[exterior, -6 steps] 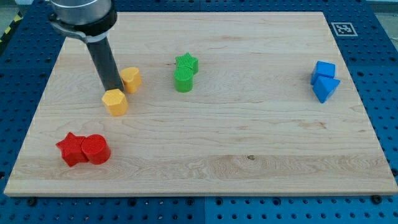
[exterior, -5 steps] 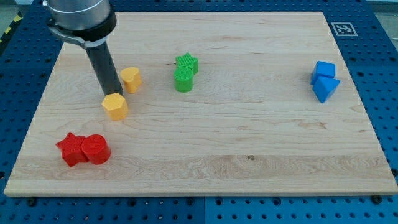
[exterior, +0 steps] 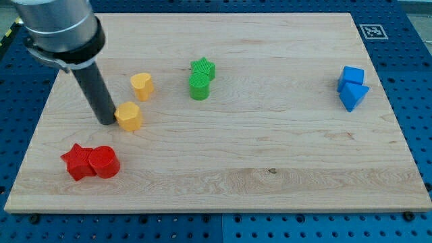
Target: Slide the yellow hexagon towards the bottom center
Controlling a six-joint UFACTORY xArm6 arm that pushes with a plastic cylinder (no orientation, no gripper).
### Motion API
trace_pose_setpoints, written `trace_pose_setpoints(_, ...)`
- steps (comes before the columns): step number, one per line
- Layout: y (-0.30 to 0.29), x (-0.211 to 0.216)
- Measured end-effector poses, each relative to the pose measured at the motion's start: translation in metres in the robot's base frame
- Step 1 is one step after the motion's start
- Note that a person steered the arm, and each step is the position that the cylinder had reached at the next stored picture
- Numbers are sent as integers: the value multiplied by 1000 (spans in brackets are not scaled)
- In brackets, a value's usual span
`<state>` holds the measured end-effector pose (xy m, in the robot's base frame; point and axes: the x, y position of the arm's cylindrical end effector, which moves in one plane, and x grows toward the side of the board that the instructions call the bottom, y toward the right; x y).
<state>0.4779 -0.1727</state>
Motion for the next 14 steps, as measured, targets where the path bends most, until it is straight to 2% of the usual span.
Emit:
trace_pose_setpoints(1, 28, 0)
trace_pose_setpoints(6, 71, -15)
trace_pose_setpoints(10, 164, -19)
trace_pose_setpoints(14, 141, -14)
